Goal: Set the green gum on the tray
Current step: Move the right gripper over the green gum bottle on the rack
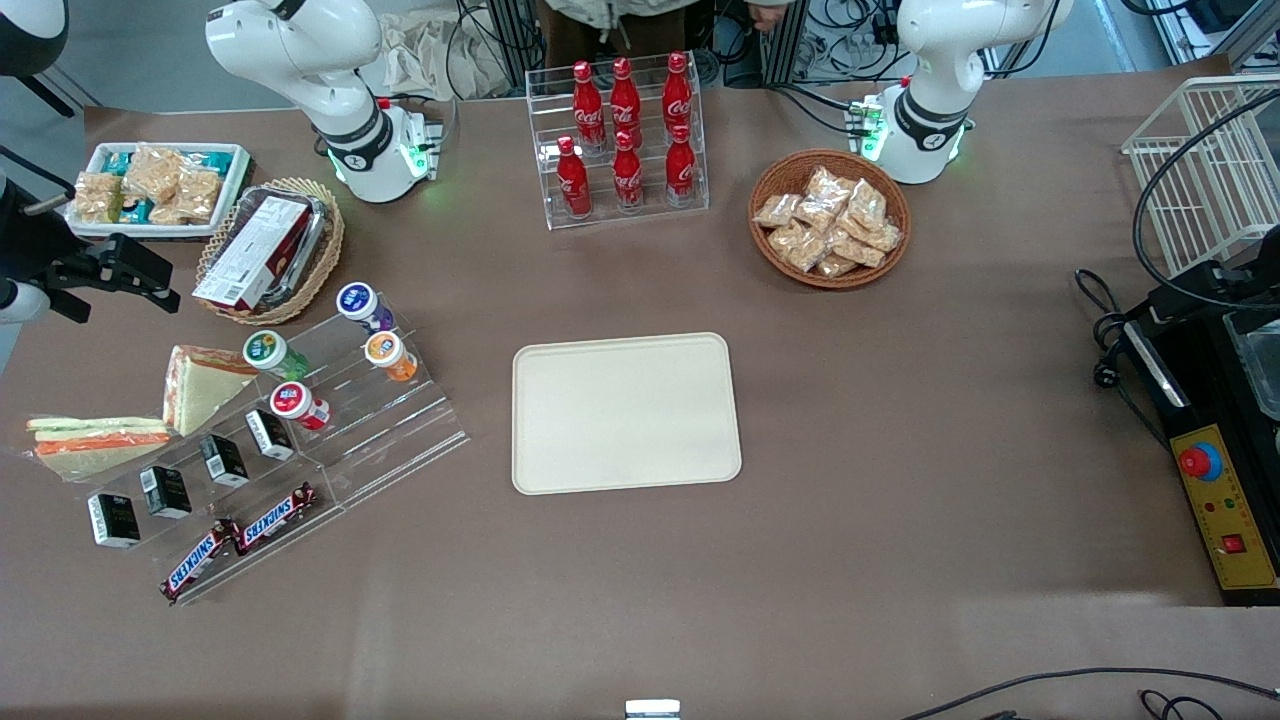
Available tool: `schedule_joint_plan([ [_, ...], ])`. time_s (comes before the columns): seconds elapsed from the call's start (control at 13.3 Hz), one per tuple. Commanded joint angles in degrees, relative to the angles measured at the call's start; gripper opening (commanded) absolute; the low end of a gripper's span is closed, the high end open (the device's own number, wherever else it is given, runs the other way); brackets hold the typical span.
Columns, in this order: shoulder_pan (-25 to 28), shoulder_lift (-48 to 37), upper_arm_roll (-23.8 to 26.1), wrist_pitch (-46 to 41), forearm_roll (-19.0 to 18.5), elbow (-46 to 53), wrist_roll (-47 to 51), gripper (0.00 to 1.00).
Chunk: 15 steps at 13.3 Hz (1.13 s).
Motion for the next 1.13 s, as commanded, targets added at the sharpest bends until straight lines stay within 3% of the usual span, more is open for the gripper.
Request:
schedule_joint_plan([
  [0.0,-0.53,0.73,0.42,-1.40,-0.87,1.51,-0.49,1.00],
  [0.3,-0.44,0.47,0.42,-3.07,-0.95,1.16,-1.80,1.00],
  [0.53,-0.70,-0.67,-0.45,-2.37,-0.95,-2.09,-11.80,1.00],
  [0.68,-0.62,-1.37,-1.07,-1.76,-1.04,-4.63,-13.05,1.00],
  [1.05,-0.70,-8.05,-1.60,10.70,-1.04,-22.81,-13.14,1.00],
])
